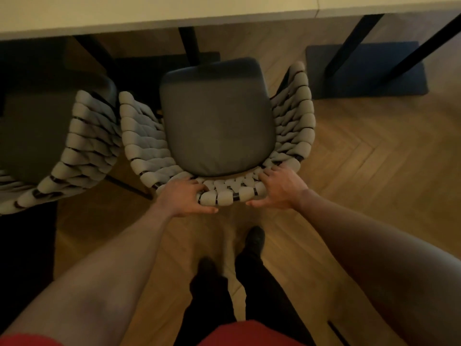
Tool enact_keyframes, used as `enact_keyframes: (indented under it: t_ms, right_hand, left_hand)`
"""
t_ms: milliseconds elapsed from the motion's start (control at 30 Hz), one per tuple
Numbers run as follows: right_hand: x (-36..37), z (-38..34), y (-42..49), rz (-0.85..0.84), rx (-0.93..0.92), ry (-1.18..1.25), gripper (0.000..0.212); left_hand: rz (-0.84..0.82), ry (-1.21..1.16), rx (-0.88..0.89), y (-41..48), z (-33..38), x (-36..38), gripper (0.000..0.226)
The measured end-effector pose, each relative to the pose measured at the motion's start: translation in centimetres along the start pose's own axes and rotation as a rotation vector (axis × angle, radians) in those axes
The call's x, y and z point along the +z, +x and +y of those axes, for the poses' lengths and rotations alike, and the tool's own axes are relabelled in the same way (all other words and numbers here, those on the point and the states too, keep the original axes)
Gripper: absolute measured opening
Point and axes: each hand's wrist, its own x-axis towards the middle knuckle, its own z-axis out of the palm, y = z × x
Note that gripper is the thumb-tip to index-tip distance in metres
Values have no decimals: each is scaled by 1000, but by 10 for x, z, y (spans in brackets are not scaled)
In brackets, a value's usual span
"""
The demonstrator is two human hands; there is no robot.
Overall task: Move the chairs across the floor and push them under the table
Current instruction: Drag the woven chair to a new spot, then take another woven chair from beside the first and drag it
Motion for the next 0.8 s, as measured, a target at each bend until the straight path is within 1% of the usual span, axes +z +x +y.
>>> enact_keyframes:
  t_ms: [67,133,200,267,333,400,433,567,667,733,800]
  right_hand:
    - [-2,-15,-14,8,67,-8,100]
    - [-5,-32,-26,29,143,15,88]
    - [-9,-49,-37,4,219,98,80]
    - [-13,-62,-49,-27,273,230,81]
    - [-20,-76,-64,-44,343,408,81]
    - [-24,-89,-78,-52,432,535,71]
    - [-27,-97,-86,-64,494,589,64]
    - [-24,-135,-125,-126,743,833,52]
    - [3,-166,-160,-142,899,980,53]
    - [28,-187,-186,-118,1002,1083,55]
    - [50,-208,-215,-97,1119,1208,55]
  left_hand:
    - [-59,-20,-3,-8,2,-5,82]
    - [-87,-7,-4,-18,6,-13,68]
    - [-100,55,24,-26,8,-23,55]
    - [-127,91,62,-35,9,-35,47]
    - [-183,133,102,-45,9,-47,54]
    - [-235,162,159,-54,7,-57,63]
    - [-248,168,181,-58,6,-61,63]
    - [-326,248,300,-64,-3,-80,56]
    - [-344,426,412,-56,7,-92,42]
    - [-322,544,493,-49,25,-98,40]
    - [-343,596,571,-43,52,-103,40]
